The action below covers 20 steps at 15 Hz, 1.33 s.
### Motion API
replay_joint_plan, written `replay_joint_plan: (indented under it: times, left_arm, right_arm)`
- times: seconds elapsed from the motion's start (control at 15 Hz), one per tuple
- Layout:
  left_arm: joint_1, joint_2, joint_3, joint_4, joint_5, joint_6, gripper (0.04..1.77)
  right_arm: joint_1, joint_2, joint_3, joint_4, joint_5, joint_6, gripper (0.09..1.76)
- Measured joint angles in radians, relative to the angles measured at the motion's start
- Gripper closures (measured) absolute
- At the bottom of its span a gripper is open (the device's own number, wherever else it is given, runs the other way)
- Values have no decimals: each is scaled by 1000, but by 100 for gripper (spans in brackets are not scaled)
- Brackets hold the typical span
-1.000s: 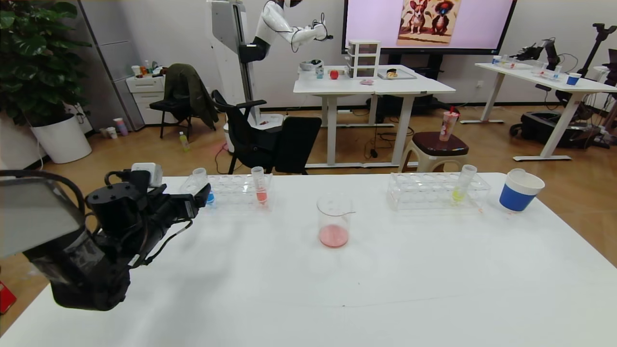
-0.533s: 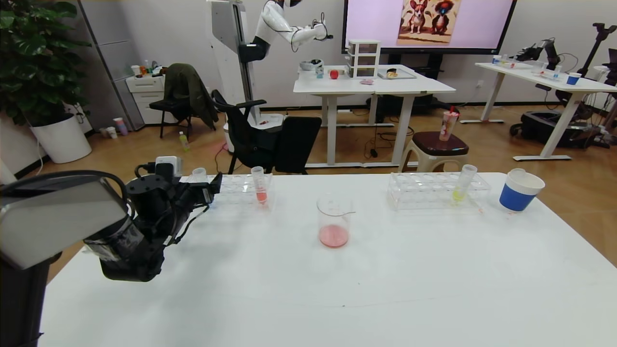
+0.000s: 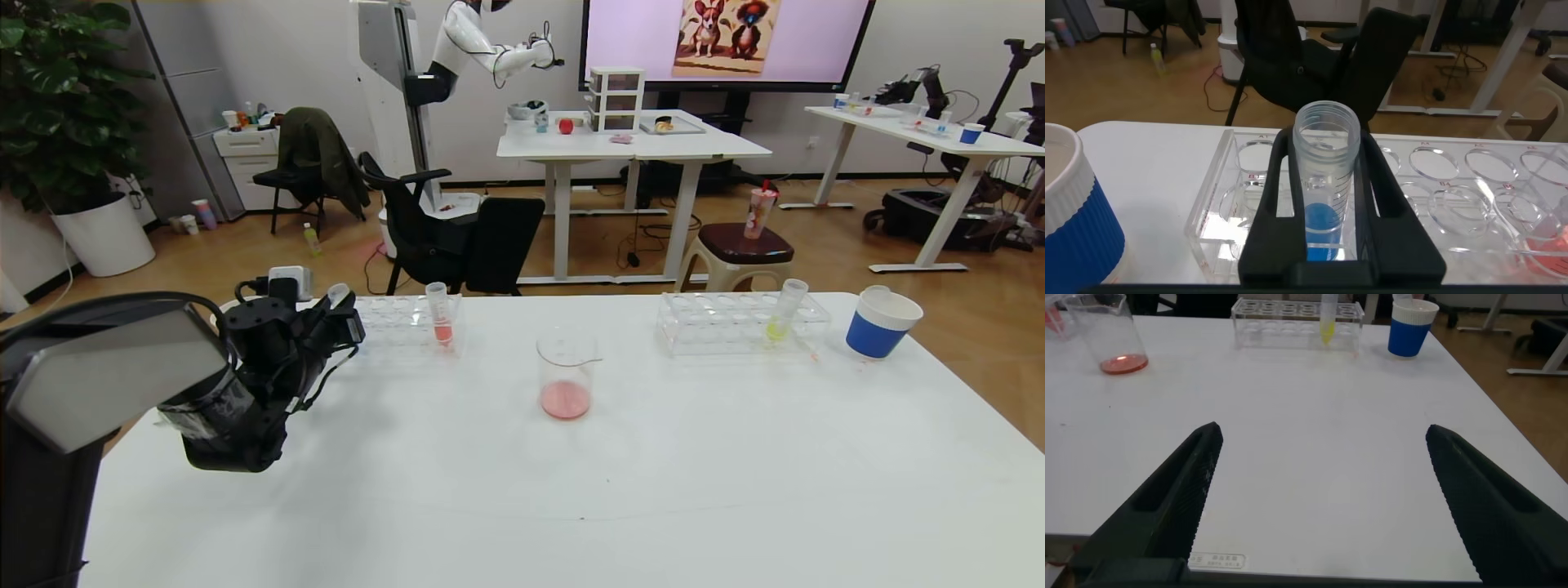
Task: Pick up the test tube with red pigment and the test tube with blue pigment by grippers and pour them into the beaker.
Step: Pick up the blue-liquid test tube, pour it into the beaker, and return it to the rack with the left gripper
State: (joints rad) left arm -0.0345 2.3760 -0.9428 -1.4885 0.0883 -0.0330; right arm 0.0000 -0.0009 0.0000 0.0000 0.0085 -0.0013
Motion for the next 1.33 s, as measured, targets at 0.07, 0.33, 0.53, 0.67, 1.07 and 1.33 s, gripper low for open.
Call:
replay_joint_plan:
  times: [0.07,0.33,0.53,0.67,1.07,1.33]
  left_arm:
    - [0,0,-1,0,0,0,149]
    - [-4,-2,-24,4,4,2,131]
    - [-9,-36,-57,65,9,8,131]
    - [-11,-90,-91,162,12,9,131]
    - [-30,-240,-167,342,4,10,131]
    - [-99,-293,-248,456,-20,22,131]
  right_arm:
    - [0,0,0,0,0,0,11]
    - [0,0,0,0,0,0,11]
    - [0,0,0,0,0,0,11]
    - [0,0,0,0,0,0,11]
    - [0,0,0,0,0,0,11]
    - [0,0,0,0,0,0,11]
